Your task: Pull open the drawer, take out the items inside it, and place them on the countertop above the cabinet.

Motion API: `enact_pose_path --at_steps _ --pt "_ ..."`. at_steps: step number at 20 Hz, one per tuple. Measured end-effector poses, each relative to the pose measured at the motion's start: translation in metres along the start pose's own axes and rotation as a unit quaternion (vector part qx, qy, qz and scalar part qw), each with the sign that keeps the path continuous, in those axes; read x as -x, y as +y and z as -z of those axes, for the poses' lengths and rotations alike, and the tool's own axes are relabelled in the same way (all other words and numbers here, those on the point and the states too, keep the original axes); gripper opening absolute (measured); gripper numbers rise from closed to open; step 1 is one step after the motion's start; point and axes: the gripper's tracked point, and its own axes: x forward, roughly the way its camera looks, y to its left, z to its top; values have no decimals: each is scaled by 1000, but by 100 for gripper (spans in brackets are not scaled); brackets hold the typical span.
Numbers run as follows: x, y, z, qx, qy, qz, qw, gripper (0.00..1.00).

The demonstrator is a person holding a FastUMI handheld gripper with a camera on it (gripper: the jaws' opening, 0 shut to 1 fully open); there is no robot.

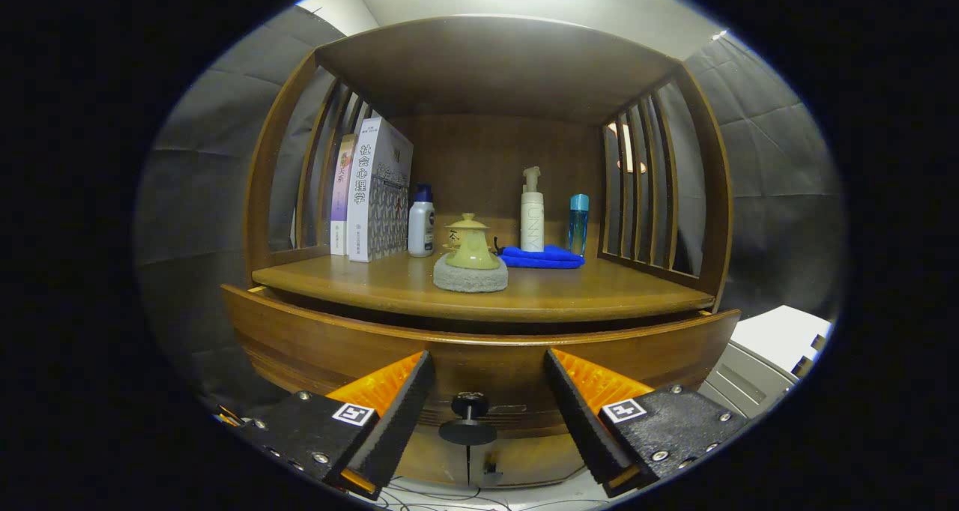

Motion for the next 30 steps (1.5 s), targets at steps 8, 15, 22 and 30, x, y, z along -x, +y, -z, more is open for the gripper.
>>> enact_pose_path --at_steps 8,15,22,30 --pt "-25 1 0 23 7 10 1000 94" --pt "20 -6 -30 112 -7 -28 993 94" --pt "105 -36 -124 83 -44 -13 995 93" --pt "212 -42 -191 86 -94 23 992 92"
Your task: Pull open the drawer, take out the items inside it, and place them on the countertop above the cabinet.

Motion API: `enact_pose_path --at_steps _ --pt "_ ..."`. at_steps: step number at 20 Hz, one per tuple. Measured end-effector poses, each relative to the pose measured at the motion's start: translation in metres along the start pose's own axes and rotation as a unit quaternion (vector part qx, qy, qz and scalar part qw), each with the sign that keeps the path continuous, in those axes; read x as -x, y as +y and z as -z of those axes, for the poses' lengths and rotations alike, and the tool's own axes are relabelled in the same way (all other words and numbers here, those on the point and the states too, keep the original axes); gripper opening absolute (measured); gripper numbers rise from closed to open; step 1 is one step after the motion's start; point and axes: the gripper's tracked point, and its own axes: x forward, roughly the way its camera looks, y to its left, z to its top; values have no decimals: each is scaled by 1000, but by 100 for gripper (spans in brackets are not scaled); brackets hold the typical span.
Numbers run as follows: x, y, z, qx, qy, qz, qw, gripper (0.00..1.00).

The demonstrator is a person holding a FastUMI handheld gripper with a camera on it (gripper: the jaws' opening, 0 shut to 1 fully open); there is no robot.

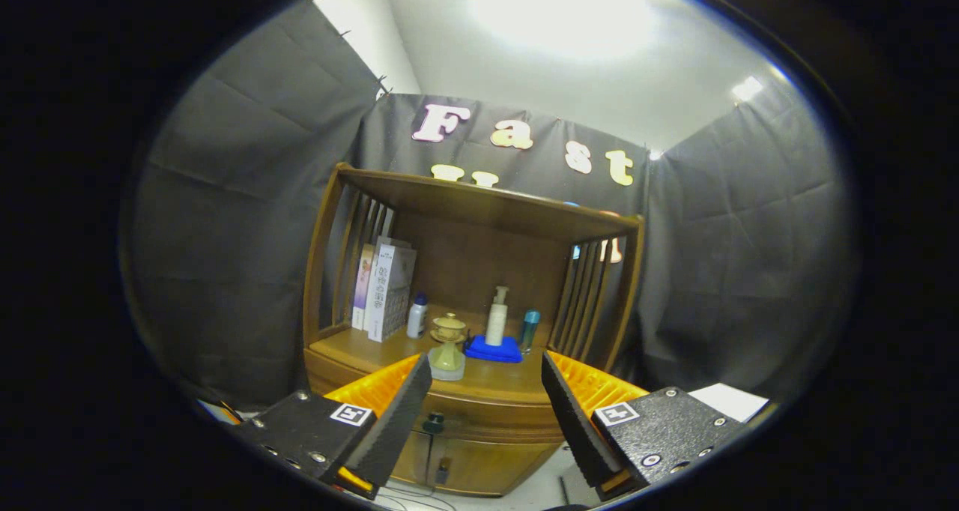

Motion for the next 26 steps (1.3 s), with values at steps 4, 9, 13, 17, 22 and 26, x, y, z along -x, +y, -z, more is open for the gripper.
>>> enact_pose_path --at_steps 4,9,13,17,22,26 --pt "22 16 -37 -4 -36 -8 999 92" --pt "29 12 -42 -8 -40 -2 999 92" --pt "26 -2 -39 -28 -35 6 999 92" --pt "20 -21 -32 -48 -26 13 998 92" --pt "17 -25 -27 -57 -19 12 998 92" --pt "16 -24 -25 -50 -16 10 999 92"
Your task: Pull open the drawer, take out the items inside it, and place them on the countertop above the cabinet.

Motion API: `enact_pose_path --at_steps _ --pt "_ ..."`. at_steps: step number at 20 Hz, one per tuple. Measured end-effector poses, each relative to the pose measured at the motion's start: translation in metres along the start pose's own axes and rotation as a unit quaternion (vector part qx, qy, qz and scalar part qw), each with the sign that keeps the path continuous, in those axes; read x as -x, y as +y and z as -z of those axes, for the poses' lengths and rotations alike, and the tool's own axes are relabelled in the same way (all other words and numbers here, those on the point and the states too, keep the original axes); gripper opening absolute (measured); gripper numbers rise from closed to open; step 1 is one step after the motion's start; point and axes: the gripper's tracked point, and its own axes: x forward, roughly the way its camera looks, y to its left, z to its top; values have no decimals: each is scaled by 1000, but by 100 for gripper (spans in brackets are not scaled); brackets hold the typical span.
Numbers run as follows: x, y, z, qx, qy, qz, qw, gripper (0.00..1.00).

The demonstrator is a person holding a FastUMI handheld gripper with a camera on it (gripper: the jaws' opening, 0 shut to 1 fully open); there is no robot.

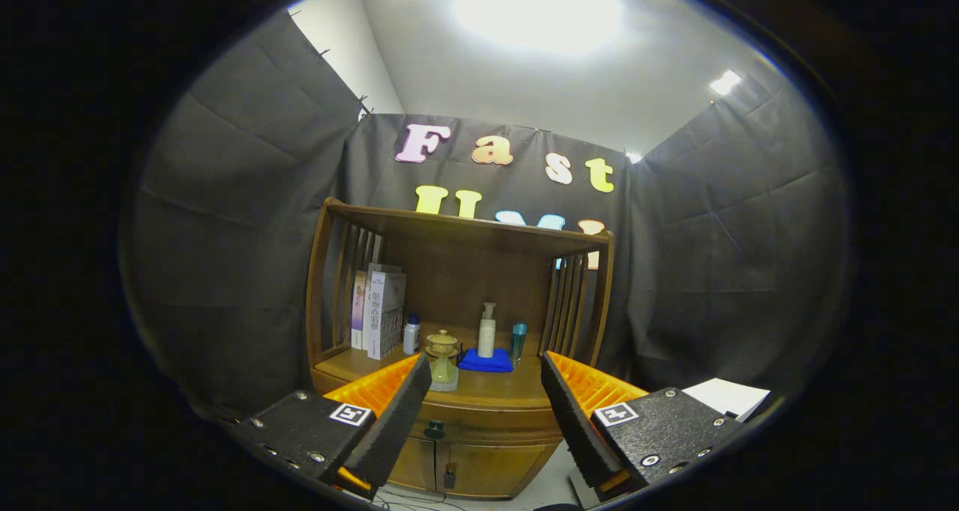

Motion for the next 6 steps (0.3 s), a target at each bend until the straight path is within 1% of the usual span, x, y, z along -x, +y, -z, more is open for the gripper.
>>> enact_pose_path --at_steps 6 --pt "-1 0 0 -7 1 -4 1000 92"
